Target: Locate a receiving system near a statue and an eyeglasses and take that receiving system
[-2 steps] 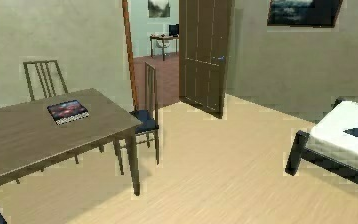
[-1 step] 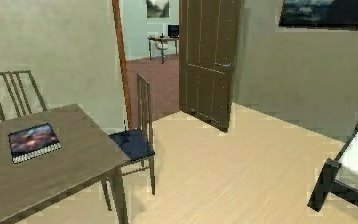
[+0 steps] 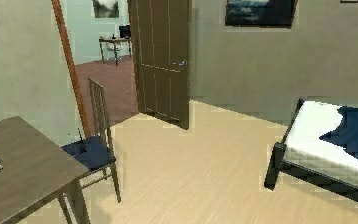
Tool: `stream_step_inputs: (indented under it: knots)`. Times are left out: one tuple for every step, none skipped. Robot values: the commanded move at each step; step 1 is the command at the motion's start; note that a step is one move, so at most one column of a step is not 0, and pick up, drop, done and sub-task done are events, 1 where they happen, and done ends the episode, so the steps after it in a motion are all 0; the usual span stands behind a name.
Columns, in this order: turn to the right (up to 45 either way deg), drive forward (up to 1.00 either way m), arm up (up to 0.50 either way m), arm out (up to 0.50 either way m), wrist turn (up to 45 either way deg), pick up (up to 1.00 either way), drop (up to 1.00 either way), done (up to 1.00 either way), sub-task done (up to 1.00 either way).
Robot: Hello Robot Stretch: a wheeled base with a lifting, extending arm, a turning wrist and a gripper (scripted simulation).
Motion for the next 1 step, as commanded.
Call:
stream_step_inputs:
  knots:
    - [0.0, 0.75, 0.0, 0.0, 0.0, 0.0, 0.0, 0.0, 0.0]
